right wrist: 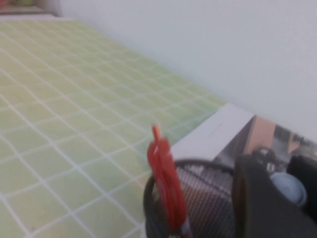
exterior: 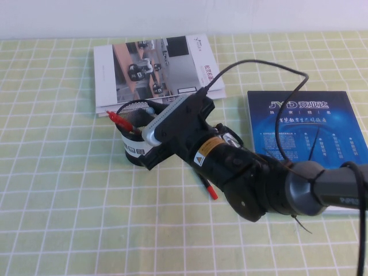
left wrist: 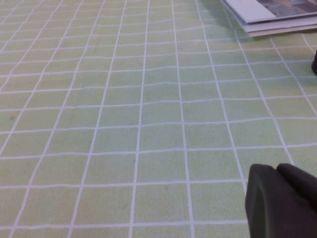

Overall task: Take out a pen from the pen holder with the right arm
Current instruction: 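Take a marker out of the pen holder and lay it on the table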

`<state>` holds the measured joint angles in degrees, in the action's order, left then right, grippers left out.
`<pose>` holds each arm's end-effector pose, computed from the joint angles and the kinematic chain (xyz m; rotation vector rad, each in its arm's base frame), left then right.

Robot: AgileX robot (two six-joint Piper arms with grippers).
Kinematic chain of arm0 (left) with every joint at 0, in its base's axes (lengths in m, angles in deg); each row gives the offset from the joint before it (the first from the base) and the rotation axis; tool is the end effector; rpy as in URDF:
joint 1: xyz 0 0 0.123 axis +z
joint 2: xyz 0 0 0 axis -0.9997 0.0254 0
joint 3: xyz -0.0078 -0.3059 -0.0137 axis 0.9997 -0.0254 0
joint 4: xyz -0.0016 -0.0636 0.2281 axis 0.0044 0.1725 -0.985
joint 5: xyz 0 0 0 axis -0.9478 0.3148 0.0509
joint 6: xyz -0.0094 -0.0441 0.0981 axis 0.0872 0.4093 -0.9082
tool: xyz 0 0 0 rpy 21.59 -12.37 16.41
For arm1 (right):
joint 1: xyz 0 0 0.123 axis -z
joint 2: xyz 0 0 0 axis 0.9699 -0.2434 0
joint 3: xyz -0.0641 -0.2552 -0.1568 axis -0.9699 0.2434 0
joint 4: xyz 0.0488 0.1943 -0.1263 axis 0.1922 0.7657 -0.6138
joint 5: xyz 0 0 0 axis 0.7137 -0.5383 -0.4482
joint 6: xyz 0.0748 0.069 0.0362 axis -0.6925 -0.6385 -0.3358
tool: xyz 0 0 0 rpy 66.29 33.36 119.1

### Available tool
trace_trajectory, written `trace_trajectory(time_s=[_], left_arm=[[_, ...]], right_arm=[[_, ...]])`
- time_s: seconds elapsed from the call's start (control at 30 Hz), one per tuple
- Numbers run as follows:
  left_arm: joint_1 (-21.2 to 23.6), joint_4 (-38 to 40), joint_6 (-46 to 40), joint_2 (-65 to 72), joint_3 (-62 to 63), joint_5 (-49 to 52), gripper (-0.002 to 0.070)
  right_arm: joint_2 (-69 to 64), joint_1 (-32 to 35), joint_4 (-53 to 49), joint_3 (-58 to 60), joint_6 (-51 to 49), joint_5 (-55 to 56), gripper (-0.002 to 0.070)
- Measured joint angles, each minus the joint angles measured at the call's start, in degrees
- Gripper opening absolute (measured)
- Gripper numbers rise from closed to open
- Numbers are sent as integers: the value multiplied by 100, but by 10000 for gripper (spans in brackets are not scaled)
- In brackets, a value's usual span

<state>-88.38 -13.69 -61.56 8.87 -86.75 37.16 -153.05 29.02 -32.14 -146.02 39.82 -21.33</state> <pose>0.0316 -0.0023 0.1647 0.1134 1.8772 0.0541 0.3131 0.3299 0.2305 -0.7700 1.4062 0.4485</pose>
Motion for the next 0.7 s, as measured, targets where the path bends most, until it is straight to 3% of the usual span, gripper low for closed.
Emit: trace_trajectory(time_s=[0.53, 0.7], left_arm=[[0, 0, 0, 0, 0, 0, -5], [0, 0, 0, 0, 0, 0, -5]], right_arm=[[1764, 0, 97, 0, 0, -996, 83], [2423, 0, 872, 0, 811, -1987, 83]])
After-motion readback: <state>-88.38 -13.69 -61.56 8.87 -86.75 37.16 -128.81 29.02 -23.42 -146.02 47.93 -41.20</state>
